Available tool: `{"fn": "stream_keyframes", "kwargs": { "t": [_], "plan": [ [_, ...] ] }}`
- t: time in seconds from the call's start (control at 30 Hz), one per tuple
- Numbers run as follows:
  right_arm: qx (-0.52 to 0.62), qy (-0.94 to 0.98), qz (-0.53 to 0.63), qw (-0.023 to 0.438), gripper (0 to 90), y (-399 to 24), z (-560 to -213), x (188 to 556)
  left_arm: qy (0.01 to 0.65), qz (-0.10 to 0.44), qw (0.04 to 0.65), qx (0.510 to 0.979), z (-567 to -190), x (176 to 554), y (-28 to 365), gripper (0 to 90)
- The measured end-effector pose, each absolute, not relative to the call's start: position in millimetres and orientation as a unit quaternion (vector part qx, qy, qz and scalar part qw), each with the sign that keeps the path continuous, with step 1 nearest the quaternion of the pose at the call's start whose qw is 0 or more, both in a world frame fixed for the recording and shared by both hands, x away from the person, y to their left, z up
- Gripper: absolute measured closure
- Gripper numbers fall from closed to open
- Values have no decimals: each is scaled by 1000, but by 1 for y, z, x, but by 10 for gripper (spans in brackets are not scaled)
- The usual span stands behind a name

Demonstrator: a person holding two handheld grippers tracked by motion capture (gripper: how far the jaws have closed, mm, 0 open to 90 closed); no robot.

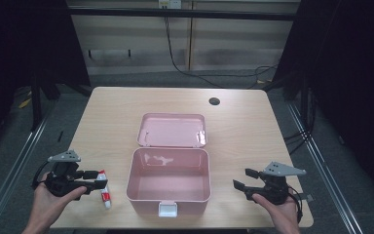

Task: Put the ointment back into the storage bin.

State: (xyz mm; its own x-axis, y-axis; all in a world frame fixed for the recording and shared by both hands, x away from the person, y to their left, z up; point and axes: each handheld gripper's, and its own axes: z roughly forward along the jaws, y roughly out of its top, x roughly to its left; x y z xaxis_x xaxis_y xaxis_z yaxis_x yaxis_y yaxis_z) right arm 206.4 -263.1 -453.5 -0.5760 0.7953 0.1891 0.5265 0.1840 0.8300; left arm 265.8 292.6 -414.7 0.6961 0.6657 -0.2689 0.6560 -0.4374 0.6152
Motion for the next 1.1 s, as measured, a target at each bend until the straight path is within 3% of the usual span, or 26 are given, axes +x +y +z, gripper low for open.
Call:
{"fn": "stream_keyframes", "kwargs": {
  "t": [0.23, 0.53, 1.1],
  "plan": [
    [432, 747, 485, 143, 288, -261, -448, 205, 380, -6, 303, 874, -412, 266, 288, 397],
    [431, 753, 475, 147, 268, -261, -447, 205, 381, -23, 233, 894, -410, 273, 281, 439],
    [430, 755, 475, 143, 255, -262, -447, 205, 421, -40, 193, 885, -431, 299, 275, 396]
  ]
}}
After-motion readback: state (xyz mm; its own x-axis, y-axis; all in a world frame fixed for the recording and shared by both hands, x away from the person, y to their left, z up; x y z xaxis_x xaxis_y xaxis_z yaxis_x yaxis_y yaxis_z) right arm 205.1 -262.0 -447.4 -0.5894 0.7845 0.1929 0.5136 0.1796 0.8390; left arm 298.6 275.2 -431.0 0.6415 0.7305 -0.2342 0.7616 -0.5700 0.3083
